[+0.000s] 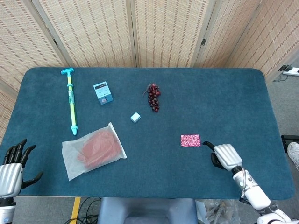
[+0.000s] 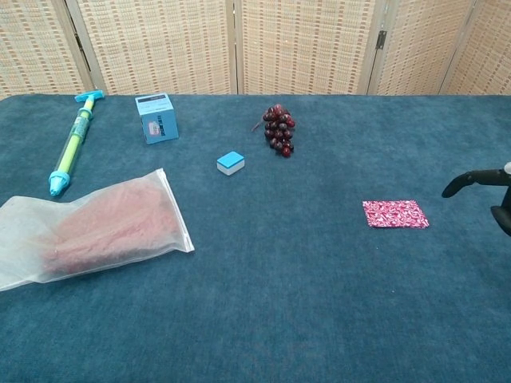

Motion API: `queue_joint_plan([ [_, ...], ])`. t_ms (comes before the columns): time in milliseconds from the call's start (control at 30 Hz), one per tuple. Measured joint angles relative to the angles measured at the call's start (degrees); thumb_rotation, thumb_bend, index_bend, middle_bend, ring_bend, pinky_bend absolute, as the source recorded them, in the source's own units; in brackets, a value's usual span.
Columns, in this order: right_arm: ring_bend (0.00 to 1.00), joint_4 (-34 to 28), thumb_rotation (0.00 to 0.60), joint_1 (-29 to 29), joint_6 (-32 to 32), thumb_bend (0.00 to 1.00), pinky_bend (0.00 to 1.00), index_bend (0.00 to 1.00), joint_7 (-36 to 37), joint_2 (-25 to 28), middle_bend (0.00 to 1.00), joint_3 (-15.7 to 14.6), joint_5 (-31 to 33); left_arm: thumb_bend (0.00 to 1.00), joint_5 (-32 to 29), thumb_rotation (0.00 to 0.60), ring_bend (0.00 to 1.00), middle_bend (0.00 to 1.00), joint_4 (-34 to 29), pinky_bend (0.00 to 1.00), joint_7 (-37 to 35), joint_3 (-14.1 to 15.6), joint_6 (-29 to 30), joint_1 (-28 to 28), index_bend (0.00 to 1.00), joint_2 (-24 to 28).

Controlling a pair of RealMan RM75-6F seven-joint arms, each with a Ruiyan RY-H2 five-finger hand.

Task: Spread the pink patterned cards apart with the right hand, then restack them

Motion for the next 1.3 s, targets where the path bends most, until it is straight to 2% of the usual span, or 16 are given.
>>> queue_joint_plan([
  [400,1.0,6.8,0.6,5.9,-7.0,0.84,1.0,0.19,-0.8,-5.6,0.96,1.8,5.4,0.23,-0.6,0.6,0.02,0.03,0.7,0.09,-0.4,0.1,-0.3,0.3,0.18,-0.2],
  [900,1.0,12.4,0.6,10.1,-11.4,0.84,1.0,0.19,-0.7,-9.6,0.97,2.1,9.0,0.23,-0.7,0.6,0.02,0.03,0.5,0.09,0.1,0.0,-0.4,0.4,0.18,-0.1],
  [1067,1.0,13.1,0.6,10.5,-11.8,0.84,1.0,0.19,-1.0,-10.1,0.97,1.5,9.7,0.23,-0.5,0.6,0.02,0.03,0.6,0.09,-0.3,-0.1,-0.1,0.4,0.19,-0.1],
  [1300,1.0,10.6,0.6,9.4,-9.7,0.84,1.0,0.19,-2.4,-8.9,0.97,-0.3,9.1,0.23,-0.5,0.6,0.02,0.03,1.1,0.09,-0.4,0.0,-0.3,0.4,0.19,-0.4],
])
